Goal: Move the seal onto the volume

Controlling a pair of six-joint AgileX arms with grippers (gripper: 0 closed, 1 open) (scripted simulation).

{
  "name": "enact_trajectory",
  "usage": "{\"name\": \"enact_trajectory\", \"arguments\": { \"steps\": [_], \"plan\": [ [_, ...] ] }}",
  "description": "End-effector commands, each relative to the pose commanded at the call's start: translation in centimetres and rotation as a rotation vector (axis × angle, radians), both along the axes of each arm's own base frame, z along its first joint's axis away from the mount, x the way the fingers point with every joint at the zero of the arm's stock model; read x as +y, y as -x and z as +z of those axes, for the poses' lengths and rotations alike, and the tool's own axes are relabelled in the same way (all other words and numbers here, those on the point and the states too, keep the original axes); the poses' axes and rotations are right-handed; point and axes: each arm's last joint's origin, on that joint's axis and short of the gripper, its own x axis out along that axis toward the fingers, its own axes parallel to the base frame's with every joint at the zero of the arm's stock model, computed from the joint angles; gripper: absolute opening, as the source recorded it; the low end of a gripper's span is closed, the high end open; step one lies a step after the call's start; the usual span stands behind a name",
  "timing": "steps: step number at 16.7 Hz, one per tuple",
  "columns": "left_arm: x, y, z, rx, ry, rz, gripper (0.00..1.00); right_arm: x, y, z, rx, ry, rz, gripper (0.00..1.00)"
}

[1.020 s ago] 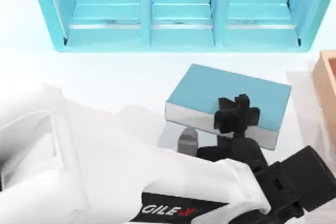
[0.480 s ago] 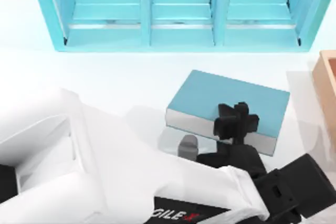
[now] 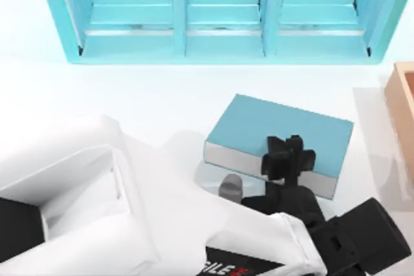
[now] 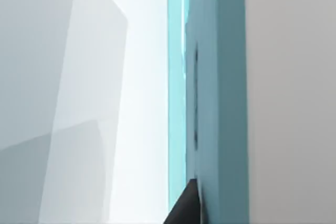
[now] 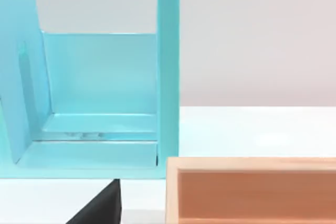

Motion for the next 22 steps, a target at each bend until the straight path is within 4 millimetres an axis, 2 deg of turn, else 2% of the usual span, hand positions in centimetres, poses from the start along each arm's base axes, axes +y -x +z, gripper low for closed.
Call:
{"name": "enact_trajectory", "arguments": {
  "steps": [12, 22],
  "plan": [
    [0.00, 0.00, 0.00, 0.000, 0.000, 0.000, 0.98, 0.00, 0.00, 0.00, 0.000, 0.000, 0.000, 1.00],
    [0.02, 0.06, -0.09, 0.002, -0.003, -0.001, 1.00, 0.00, 0.00, 0.00, 0.000, 0.000, 0.000, 1.00]
  ]
}}
